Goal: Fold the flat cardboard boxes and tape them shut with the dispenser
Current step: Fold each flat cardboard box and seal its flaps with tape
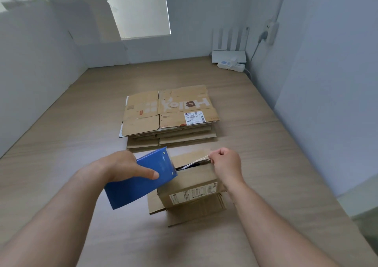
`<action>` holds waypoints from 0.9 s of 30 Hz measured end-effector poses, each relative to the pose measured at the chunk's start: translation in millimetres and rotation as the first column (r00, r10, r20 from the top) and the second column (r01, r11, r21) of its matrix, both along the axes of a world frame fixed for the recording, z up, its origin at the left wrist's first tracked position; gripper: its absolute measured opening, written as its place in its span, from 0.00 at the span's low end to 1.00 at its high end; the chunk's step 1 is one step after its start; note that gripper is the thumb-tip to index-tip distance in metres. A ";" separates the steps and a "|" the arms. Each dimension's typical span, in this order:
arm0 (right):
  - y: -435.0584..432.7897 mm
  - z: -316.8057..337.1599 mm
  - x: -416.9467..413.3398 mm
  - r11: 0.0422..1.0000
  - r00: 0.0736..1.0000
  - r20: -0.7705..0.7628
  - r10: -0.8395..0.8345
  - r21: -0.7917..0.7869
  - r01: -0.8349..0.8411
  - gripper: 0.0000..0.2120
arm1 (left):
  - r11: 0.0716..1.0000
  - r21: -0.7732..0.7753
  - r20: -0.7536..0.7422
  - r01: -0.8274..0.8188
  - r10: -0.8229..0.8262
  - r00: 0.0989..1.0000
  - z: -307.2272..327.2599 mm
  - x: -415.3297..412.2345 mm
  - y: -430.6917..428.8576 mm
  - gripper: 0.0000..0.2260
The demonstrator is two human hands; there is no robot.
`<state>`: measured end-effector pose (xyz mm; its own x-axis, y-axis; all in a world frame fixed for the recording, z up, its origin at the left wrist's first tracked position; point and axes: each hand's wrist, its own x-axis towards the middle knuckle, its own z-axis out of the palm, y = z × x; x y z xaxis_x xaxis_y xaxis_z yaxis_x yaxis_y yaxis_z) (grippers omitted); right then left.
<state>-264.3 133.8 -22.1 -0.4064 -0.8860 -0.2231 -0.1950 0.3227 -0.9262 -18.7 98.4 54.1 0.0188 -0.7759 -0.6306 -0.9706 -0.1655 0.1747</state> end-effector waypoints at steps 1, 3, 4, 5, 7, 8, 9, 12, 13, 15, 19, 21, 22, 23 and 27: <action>-1.1 -0.1 -1.0 1.000 1.000 -0.001 0.005 0.023 -0.005 0.11 | 1.000 -0.001 0.004 -0.001 0.001 1.000 -0.8 -2.4 -1.1 0.24; -0.5 -2.7 -0.7 0.999 1.000 -0.018 0.006 0.050 -0.006 0.11 | 1.000 -0.003 0.014 0.009 -0.009 1.000 1.3 -8.8 -2.8 0.23; 1.8 -5.6 -0.6 0.999 0.998 -0.061 0.005 0.042 -0.003 0.12 | 1.000 -0.004 0.026 0.019 -0.019 0.999 2.7 -11.6 -4.1 0.23; 4.9 -8.7 -0.4 1.000 0.994 -0.108 0.004 0.015 -0.003 0.12 | 1.000 -0.004 0.042 0.030 -0.030 0.999 3.6 -13.8 -5.8 0.23; 11.7 -11.5 0.6 0.996 0.991 -0.136 -0.004 -0.084 -0.007 0.11 | 0.999 0.000 0.073 0.055 -0.054 0.996 3.6 -16.3 -9.2 0.23; 14.0 -11.4 1.4 0.992 0.993 -0.116 -0.001 -0.129 -0.014 0.10 | 0.998 0.003 0.085 0.066 -0.066 0.994 3.2 -17.7 -10.6 0.23; 15.3 -11.0 2.0 0.988 0.996 -0.091 0.010 -0.151 -0.023 0.09 | 0.997 0.006 0.094 0.076 -0.076 0.993 2.7 -19.1 -11.7 0.24; 14.4 -5.8 2.9 0.995 0.999 -0.041 0.031 -0.098 -0.035 0.09 | 0.997 0.013 0.098 0.080 -0.081 0.992 3.2 -22.4 -13.9 0.24; 12.3 -4.6 2.9 0.998 0.999 -0.041 0.015 -0.057 -0.017 0.09 | 0.996 0.014 0.099 0.083 -0.084 0.992 4.2 -23.9 -14.1 0.24; 7.4 -2.9 2.9 0.999 0.999 -0.017 -0.034 0.020 0.034 0.09 | 0.996 0.010 0.097 0.094 -0.094 0.991 7.0 -29.2 -13.6 0.24; -0.8 -0.6 -2.6 0.992 0.987 0.129 -0.091 0.099 0.078 0.11 | 0.993 0.001 0.128 0.118 -0.118 0.985 11.8 -43.5 -15.4 0.23; -1.0 -2.0 -5.6 0.991 0.983 0.159 -0.093 0.106 0.076 0.10 | 0.993 0.020 0.151 0.118 -0.119 0.981 11.8 -46.9 -17.5 0.23; 0.1 -3.0 -6.9 0.992 0.978 0.182 -0.098 0.096 0.081 0.09 | 0.993 0.030 0.159 0.115 -0.118 0.980 11.4 -48.1 -19.1 0.23; 1.4 -4.4 -8.3 0.993 0.974 0.200 -0.101 0.081 0.086 0.09 | 0.993 0.038 0.163 0.113 -0.118 0.980 11.2 -49.6 -20.7 0.23; 10.1 -8.9 -14.2 0.996 0.983 0.165 -0.077 0.065 0.067 0.11 | 0.990 0.062 0.180 0.130 -0.139 0.974 11.7 -58.8 -23.5 0.26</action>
